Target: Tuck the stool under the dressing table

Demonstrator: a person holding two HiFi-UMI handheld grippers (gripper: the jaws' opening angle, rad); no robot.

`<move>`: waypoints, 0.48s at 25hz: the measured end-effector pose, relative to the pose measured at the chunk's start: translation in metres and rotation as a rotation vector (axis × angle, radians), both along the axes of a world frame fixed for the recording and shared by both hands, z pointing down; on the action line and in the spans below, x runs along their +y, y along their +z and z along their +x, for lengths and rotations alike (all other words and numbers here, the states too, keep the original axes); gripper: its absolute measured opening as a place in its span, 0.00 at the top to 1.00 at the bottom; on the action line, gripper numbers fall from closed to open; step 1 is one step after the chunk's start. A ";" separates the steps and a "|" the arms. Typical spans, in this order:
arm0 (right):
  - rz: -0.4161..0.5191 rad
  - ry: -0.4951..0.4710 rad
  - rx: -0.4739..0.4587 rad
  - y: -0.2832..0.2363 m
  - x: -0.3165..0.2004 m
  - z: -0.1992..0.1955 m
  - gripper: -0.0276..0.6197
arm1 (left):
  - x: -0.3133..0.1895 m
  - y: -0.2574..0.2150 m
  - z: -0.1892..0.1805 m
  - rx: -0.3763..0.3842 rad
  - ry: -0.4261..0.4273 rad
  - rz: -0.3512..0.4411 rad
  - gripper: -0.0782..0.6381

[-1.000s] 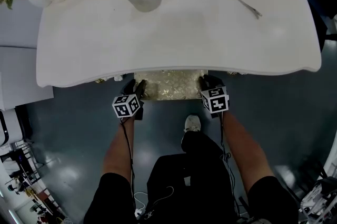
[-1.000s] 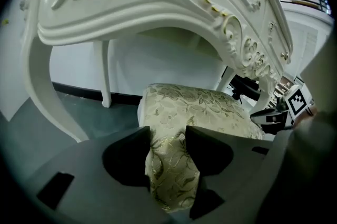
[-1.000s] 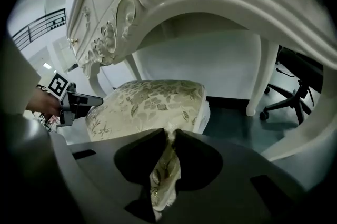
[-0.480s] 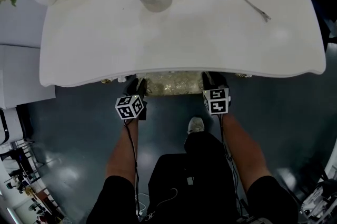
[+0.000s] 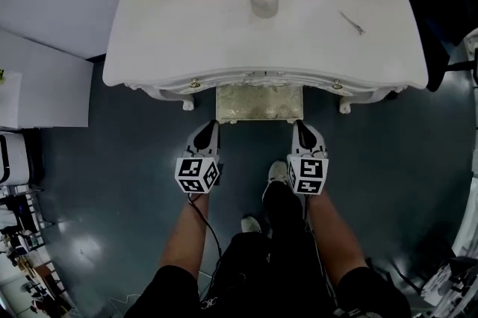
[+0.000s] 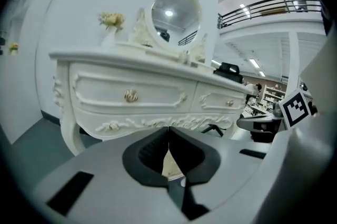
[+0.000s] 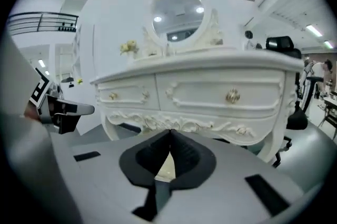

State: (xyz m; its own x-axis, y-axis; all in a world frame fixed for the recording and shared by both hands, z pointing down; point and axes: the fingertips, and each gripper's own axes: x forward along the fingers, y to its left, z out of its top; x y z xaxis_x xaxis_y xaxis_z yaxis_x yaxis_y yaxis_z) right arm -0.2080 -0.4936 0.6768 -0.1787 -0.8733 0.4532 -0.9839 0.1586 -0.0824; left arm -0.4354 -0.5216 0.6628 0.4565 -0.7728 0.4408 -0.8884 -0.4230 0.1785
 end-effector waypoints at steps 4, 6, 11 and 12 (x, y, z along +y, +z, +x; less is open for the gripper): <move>0.118 0.008 -0.019 -0.125 0.079 -0.039 0.94 | 0.090 -0.109 -0.020 -0.015 0.027 0.049 0.86; 0.176 0.007 -0.037 -0.189 0.118 -0.061 0.94 | 0.136 -0.163 -0.038 -0.011 0.023 0.061 0.87; 0.275 0.057 -0.098 -0.321 0.201 -0.091 0.94 | 0.224 -0.295 -0.071 0.039 0.019 0.123 0.87; 0.290 0.067 -0.109 -0.343 0.217 -0.094 0.94 | 0.238 -0.320 -0.077 0.045 0.018 0.143 0.87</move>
